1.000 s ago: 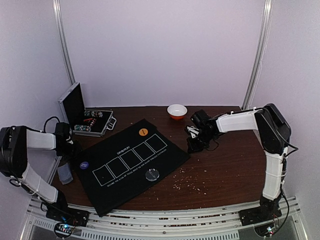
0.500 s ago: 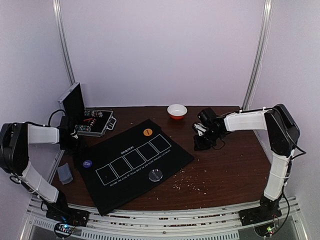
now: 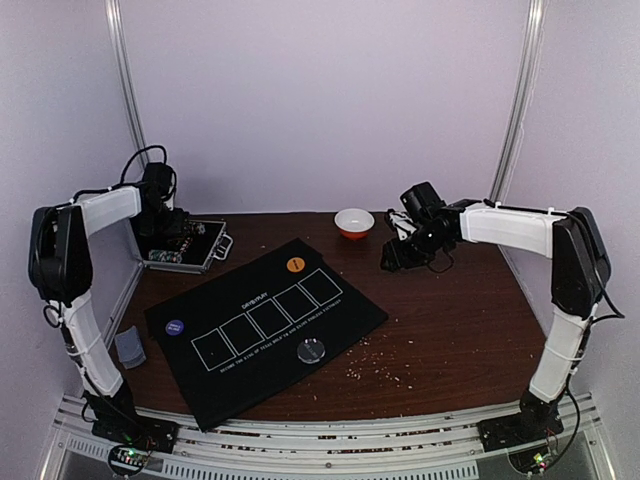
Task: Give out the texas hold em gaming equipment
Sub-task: Pick up the pile of poker chips from the chip case.
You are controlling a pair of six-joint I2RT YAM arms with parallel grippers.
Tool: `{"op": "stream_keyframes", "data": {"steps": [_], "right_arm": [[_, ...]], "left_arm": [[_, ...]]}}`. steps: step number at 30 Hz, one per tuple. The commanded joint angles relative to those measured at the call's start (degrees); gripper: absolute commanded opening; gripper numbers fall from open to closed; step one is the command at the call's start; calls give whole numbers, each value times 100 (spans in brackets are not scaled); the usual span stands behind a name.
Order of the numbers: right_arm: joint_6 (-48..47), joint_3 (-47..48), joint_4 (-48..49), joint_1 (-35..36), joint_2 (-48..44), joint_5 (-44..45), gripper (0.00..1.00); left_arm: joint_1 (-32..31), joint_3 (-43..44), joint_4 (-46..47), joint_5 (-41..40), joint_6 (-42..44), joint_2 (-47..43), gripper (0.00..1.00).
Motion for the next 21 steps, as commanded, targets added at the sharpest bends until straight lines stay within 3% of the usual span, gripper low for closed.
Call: {"op": "stream_keyframes", "data": {"steps": [1,6,9,21], "right_arm": [[-134,146,-257,-37,207,-60,58],[-95,121,-238,-37,297,-118,59],[-69,80,-239,-36,322,-131,59],[0,46,-271,-35,348,-191,59]], "left_arm": [[2,417,-840,-611,476,600,73],[1,659,-694,-1183,502,1051,62],[1,634,-454,-1228,553,1234,61],[1,594,212,-762,650,1575,53]]}}
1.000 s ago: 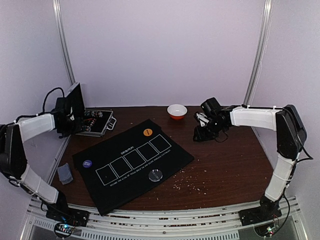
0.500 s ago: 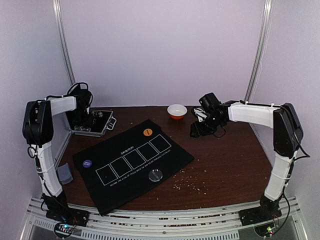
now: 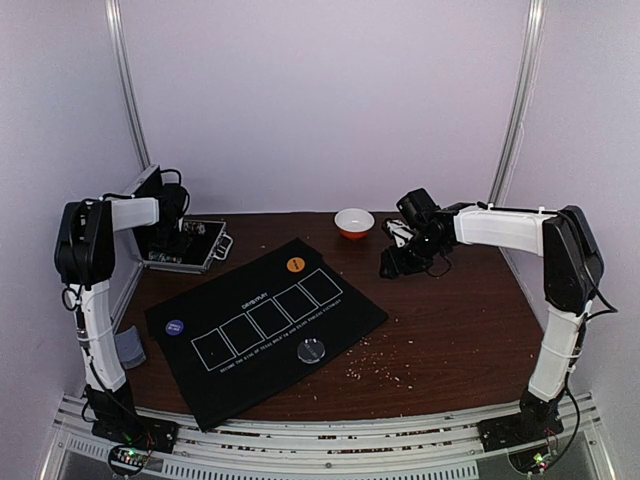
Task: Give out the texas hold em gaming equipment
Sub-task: Pick up the pile of poker chips from the chip case.
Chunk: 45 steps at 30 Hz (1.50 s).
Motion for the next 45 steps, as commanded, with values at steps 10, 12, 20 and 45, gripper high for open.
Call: {"op": "stream_keyframes", "data": {"steps": [10,12,20,45], "right_arm": [[51,-4,-160,-36,81,-114,59],[29,27,-186,-36,95,-118,60],[8,39,-198,-36,65,-132,60],[-27,-2,-250,-36,44,-246,59]], "left_arm": [[-1,-167,428,280,-36,220,49],[-10,-195,418,270,-41,225,49],[-254,-435,644,657,130,106,48],[-249,-349,797,-281,522,414,55]]}}
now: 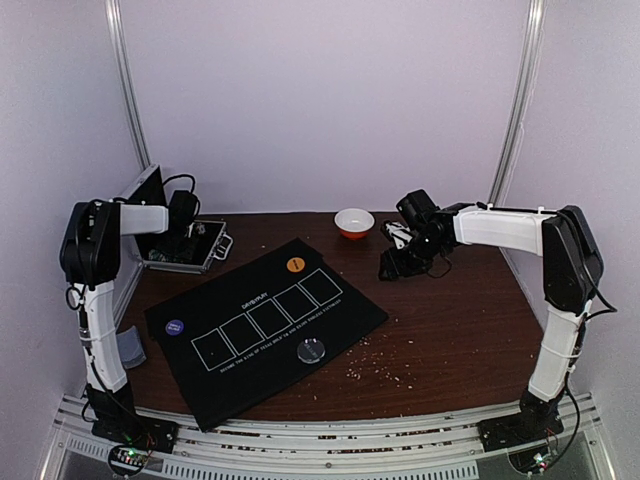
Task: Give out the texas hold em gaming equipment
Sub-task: Pick up the pile of poker chips from the chip case.
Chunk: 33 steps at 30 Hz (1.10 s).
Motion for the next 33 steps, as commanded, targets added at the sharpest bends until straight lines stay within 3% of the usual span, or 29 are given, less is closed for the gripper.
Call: {"op": "stream_keyframes", "data": {"steps": [1,8,13,27,33], "right_arm": [[-17,-10,-147,-36,18,-35,59],[-18,-55,-141,-32,23,-40,59],[-2,-15,-135,-31,68,-133,59],[9,-15,-158,-27,92,-203,59],[8,-16,-165,-30,91,-186,58]], "left_arm": [[35,62,35,142,33,327,56],[30,119,-13,241,2,234,60],[-76,16,79,-371,248,112,64],[-166,-47,146,-703,325,67,69],[-149,-126,242,-375,286,129,65]]}}
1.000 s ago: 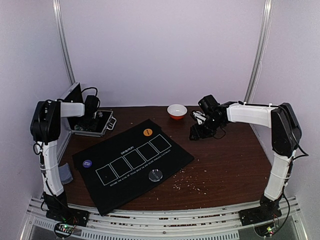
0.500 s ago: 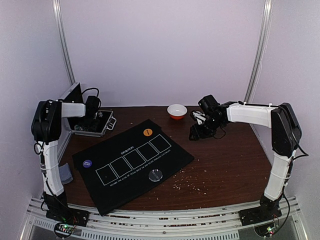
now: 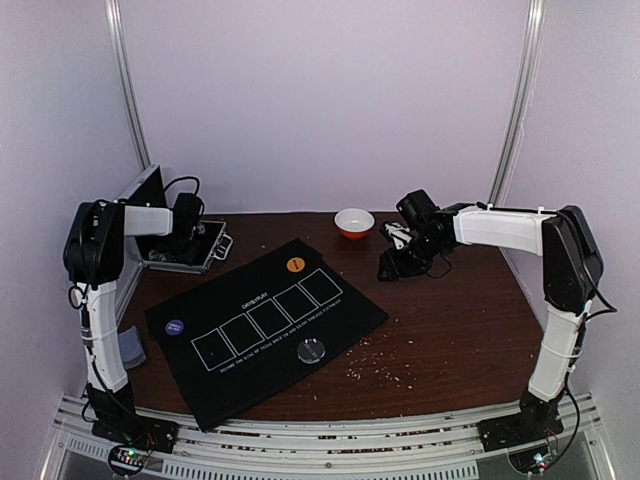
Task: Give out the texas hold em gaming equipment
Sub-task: Pick up the pile of poker chips from the chip case.
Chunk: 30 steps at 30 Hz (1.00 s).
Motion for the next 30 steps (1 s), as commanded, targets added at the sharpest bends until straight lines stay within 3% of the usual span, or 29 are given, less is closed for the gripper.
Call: {"op": "stream_keyframes", "data": {"steps": [1,20,30], "right_arm": [[11,-24,-150,-23,74,-37,58],[-37,-13,-212,-27,170,-133,58],[-42,-127,-215,-26,56,-103,58]], "left_arm": [[-14,-77,62,210,-31,63,64],[-342,-259,545,-390,441,-75,64],[-133,-52,163,49,68,158,51]]}}
